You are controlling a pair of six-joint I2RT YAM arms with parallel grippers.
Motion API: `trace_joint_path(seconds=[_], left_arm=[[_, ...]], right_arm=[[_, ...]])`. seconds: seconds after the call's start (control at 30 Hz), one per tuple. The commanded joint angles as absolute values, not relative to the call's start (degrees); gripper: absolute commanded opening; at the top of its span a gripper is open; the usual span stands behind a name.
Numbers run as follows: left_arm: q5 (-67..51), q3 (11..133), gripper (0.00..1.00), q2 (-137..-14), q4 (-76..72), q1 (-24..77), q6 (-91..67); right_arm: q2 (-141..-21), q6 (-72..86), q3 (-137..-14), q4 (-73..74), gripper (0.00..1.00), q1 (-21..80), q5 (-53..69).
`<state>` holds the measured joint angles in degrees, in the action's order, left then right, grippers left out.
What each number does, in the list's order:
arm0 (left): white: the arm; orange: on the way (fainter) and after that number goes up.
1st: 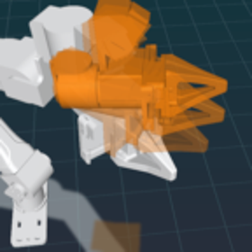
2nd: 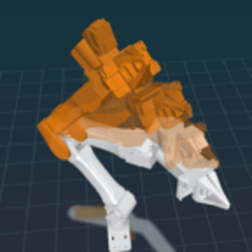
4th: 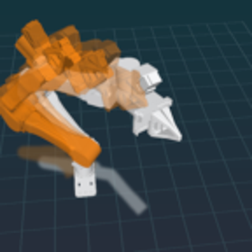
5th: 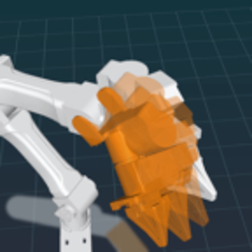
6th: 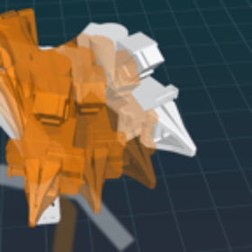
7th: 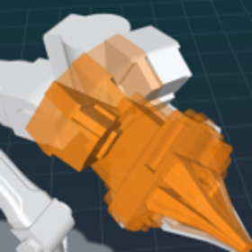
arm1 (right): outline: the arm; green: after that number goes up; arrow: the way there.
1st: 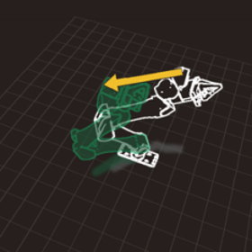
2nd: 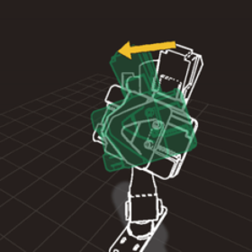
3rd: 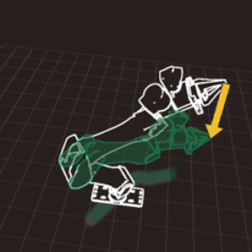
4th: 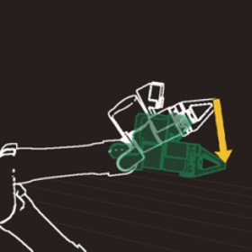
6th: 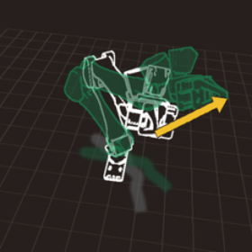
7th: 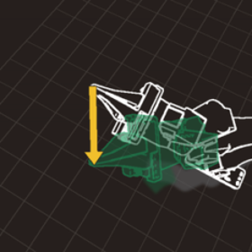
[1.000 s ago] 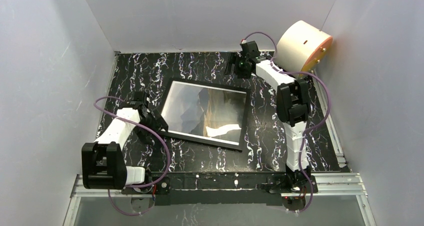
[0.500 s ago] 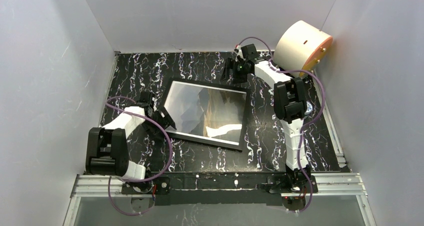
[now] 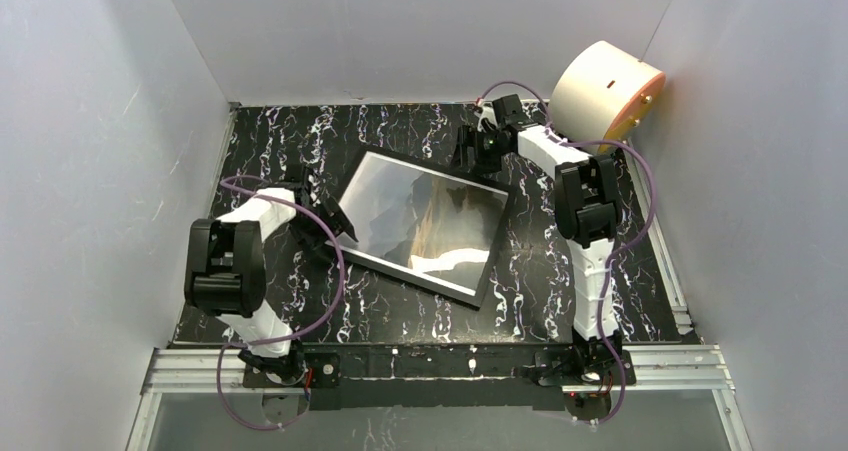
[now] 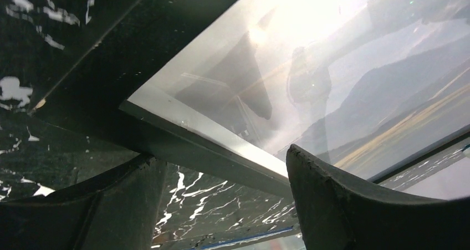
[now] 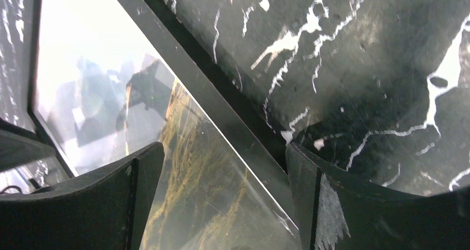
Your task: Put the photo into the frame
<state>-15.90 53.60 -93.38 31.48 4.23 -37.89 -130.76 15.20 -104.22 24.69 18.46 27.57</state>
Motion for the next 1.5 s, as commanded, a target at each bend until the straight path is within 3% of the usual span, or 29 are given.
trace_joint_path(seconds=[0.0,0.37,0.67,1.13,1.3,1.47], left_arm=[[-21.1,59.5,0.74,-96.9,24.7,4.7,-37.3],[-28.3,72.2,0.73,-109.9,9.5,5.2,-48.2],[-31.4,78.7,0.73,-119.0,1.2,8.6,-54.9],[-23.2,66.8,0.71,-107.1,7.9,8.6,-52.9],[-18.4,70.7,0.72,-107.0,15.6,8.5,-46.5],[-12.2,75.3,0.75,-105.6,22.3,7.6,-41.7]], right_arm=[[-126.3,14.6,-99.6,29.3,0.88,20.1,32.5],[-113.2,21.9,-79.7,19.0,0.86,20.1,36.9],[-113.3,28.2,-76.2,10.4,0.85,20.2,36.2],[-108.2,32.8,-72.7,11.0,0.84,20.3,29.3],[-107.0,33.0,-74.2,13.1,0.85,20.3,25.8],[-102.8,33.9,-76.2,17.7,0.86,20.3,14.6]])
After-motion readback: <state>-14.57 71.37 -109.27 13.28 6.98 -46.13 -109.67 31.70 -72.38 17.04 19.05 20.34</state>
